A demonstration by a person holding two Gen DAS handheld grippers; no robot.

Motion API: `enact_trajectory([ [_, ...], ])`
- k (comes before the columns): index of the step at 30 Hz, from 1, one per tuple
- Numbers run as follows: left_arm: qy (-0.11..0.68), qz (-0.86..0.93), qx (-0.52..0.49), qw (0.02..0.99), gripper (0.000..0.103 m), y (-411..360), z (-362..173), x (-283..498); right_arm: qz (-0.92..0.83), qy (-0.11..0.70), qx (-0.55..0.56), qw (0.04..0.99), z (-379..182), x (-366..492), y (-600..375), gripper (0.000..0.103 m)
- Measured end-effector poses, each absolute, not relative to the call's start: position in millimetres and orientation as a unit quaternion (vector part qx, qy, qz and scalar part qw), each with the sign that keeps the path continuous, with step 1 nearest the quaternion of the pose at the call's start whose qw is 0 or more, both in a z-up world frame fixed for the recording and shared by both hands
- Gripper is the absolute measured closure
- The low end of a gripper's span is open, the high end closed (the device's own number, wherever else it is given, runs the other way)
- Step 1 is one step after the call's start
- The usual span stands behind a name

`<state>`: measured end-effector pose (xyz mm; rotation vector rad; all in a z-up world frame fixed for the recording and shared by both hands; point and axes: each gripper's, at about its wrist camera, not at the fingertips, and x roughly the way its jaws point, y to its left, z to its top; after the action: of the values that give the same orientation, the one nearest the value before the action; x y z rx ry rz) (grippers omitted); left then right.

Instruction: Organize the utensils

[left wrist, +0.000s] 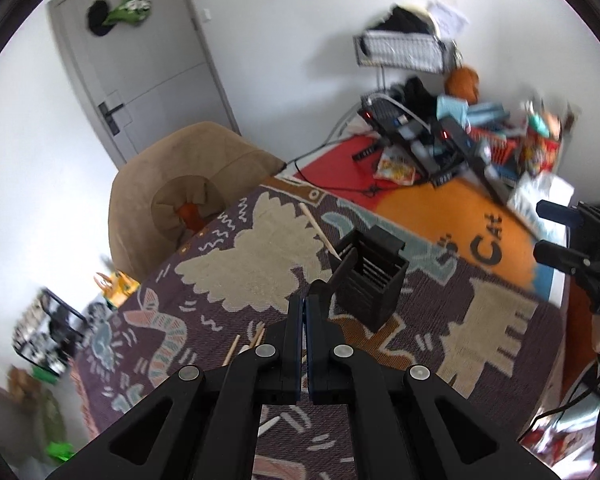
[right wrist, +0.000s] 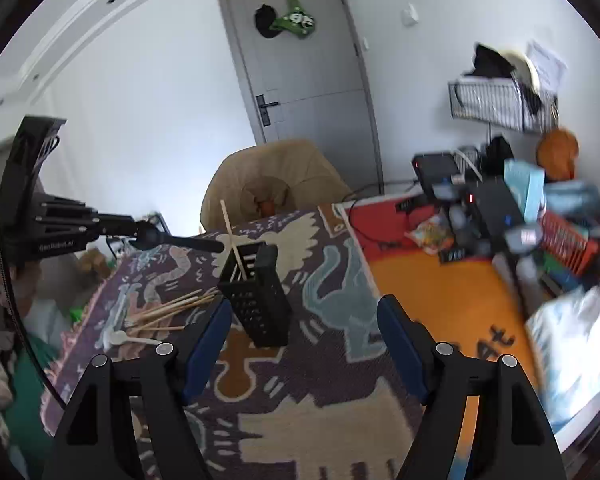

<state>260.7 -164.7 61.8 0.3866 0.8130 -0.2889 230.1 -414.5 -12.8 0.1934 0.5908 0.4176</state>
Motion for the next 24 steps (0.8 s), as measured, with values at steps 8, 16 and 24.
enact_trajectory([
  [8, 0.425, -0.126, 0.275, 0.853, 0.102, -209.8, 58.1, 278.5, 0.221, 0.310, 0.140, 0.914, -53.0, 222.6, -408.4, 0.028],
  [16, 0.440, -0.114, 0.297, 0.840, 0.101, -234.8, 51.8, 292.1, 0.219, 0.320, 0.193, 0.901, -79.0, 212.7, -415.0, 0.028],
  [24, 0.391, -0.124, 0.250, 0.877, 0.015, -233.1, 61.6, 283.8, 0.198, 0.315, 0.202, 0.906, -87.8, 201.6, -417.8, 0.017],
])
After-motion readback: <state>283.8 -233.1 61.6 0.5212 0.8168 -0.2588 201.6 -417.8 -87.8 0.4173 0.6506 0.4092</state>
